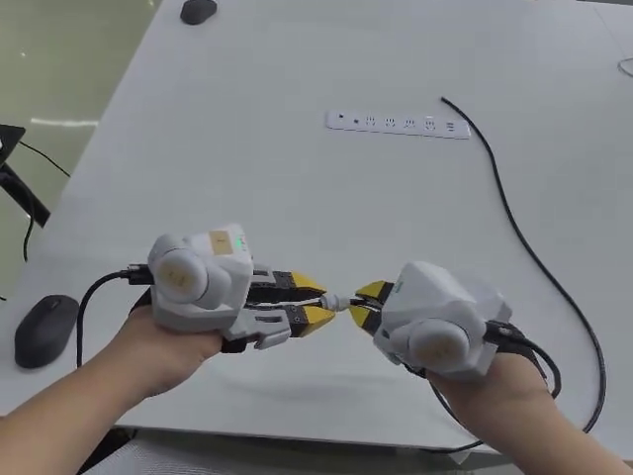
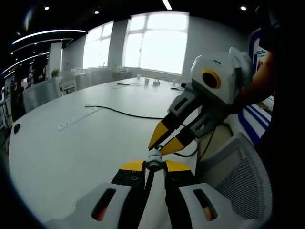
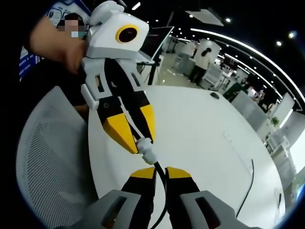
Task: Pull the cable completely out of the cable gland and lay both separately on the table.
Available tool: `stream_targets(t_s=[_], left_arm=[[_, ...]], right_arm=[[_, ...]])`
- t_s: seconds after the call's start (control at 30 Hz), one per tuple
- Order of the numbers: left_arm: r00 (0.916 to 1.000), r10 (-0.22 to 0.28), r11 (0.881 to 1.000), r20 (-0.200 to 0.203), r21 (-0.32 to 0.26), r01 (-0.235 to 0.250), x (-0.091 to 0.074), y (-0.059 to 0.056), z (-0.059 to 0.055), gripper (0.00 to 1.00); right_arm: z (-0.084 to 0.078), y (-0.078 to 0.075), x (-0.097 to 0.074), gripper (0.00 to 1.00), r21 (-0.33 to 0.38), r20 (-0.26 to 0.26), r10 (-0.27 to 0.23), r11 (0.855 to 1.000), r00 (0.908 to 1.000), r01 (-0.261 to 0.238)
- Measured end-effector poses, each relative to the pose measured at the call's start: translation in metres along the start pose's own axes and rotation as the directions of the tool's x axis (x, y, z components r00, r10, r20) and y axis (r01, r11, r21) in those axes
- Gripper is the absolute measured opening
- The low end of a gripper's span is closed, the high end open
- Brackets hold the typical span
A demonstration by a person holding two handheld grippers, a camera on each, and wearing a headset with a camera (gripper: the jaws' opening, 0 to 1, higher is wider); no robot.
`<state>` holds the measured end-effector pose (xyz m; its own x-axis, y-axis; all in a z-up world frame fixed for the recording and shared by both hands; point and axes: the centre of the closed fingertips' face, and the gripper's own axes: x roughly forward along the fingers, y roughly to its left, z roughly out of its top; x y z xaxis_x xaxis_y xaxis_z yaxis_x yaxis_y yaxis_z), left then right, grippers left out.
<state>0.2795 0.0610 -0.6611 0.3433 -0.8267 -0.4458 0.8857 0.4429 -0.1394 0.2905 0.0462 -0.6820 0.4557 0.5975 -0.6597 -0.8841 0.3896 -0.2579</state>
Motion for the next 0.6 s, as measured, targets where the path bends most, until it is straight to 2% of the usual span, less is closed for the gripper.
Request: stream_targets(t_s=[0.23, 0.43, 0.53, 0.6], left_arm=[[0.9999, -0.006, 1.000, 0.010, 0.005, 0.006, 0.001, -0.001, 0.003, 0.15], [0.9999, -0.005, 1.000, 0.010, 0.012, 0.005, 0.000, -0.001, 0.005, 0.15], [0.9998, -0.001, 1.000, 0.018, 0.008, 0.001, 0.000, 0.000, 0.008, 0.15], [0.9997, 0.001, 1.000, 0.023, 0.007, -0.001, 0.000, 0.001, 0.009, 0.15]], right_arm=[[-0.002, -0.002, -0.003, 0.02, 0.097, 0.016, -0.013, 0.995, 0.9998, 0.012], [-0.009, -0.010, -0.005, 0.02, 0.201, 0.021, -0.025, 0.979, 0.9995, 0.020], [-0.012, -0.015, -0.006, 0.02, 0.272, 0.029, -0.030, 0.962, 0.9991, 0.021], [-0.014, -0.017, -0.006, 0.02, 0.338, 0.040, -0.034, 0.941, 0.9986, 0.019]])
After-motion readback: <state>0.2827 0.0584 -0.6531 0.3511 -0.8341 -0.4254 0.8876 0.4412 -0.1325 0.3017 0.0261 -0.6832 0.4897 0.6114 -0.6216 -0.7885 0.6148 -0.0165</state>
